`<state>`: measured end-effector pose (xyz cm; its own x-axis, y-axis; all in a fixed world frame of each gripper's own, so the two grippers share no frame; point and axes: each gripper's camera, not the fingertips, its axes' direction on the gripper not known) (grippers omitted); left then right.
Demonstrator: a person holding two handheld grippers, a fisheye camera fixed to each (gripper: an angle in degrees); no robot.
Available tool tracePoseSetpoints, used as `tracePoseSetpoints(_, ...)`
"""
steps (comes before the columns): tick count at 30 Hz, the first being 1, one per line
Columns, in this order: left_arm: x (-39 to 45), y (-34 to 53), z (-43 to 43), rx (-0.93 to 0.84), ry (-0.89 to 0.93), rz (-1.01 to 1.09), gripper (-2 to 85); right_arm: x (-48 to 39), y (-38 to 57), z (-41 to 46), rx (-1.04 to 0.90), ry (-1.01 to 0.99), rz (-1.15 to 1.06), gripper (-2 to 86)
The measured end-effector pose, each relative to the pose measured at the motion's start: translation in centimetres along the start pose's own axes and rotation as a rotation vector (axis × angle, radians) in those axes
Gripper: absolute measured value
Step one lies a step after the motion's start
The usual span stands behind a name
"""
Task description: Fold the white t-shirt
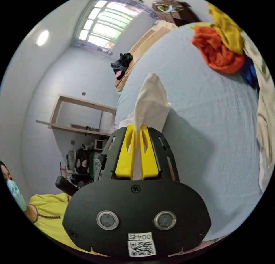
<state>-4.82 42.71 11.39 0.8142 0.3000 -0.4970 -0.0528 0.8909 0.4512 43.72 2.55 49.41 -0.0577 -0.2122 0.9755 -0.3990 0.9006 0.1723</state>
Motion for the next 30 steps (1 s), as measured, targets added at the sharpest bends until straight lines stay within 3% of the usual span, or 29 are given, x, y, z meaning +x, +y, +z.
tracePoseSetpoints(8, -19.5, 8.4, -10.4, 0.084, 0.124, -0.336, 1.0, -10.1, -0.9, 18.1, -0.043, 0.078, -0.094, 3.8)
tracePoseSetpoints(14, -32.7, 15.6, -13.6, 0.108, 0.285, -0.591, 0.9, -14.1, -0.4, 33.1, -0.117, 0.163, -0.124, 3.6)
tracePoseSetpoints(22, -44.3, 23.1, -15.4, 0.091, 0.342, -0.733, 0.7, -16.0, 1.6, 50.4, -0.201, 0.310, -0.171, 3.6)
tracePoseSetpoints(30, -52.5, 28.1, -16.7, 0.078, 0.371, -0.832, 0.6, -16.0, 3.0, 62.1, -0.248, 0.400, -0.192, 3.6)
